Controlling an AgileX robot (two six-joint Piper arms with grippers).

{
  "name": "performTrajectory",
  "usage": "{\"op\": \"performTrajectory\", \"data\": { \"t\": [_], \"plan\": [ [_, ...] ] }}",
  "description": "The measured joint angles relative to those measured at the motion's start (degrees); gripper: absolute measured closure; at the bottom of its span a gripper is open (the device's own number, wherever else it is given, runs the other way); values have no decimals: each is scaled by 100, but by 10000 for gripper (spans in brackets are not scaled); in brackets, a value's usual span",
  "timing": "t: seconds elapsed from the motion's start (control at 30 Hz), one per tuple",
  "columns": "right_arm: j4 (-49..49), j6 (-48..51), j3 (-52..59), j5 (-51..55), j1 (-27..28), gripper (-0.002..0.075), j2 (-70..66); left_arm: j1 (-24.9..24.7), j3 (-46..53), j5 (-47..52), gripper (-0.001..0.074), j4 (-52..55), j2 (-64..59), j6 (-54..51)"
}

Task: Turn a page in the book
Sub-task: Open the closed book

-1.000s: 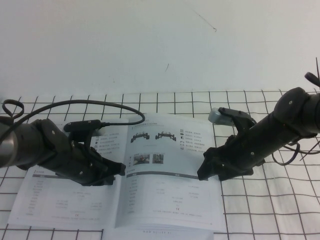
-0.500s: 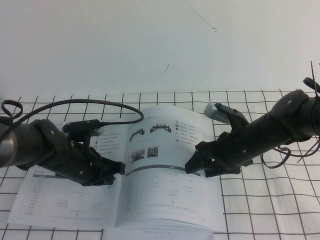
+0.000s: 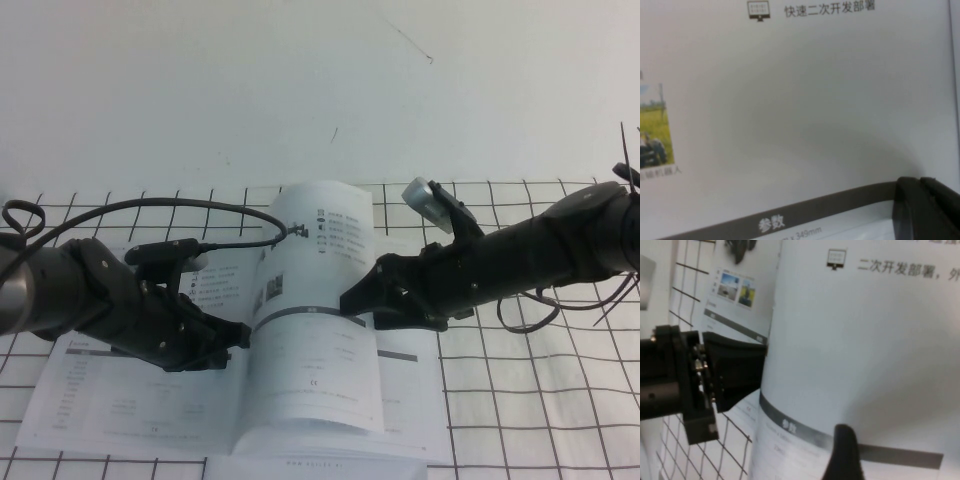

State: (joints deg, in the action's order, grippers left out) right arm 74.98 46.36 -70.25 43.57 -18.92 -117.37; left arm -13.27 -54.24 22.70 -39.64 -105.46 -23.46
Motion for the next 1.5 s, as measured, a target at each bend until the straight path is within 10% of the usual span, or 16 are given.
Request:
{"op": "performTrajectory", "data": {
  "t": [1.5],
  "plan": [
    [2164,2123,0,2228,-96,230,124,0,0,-58,737,-141,-9,12]
  ]
}}
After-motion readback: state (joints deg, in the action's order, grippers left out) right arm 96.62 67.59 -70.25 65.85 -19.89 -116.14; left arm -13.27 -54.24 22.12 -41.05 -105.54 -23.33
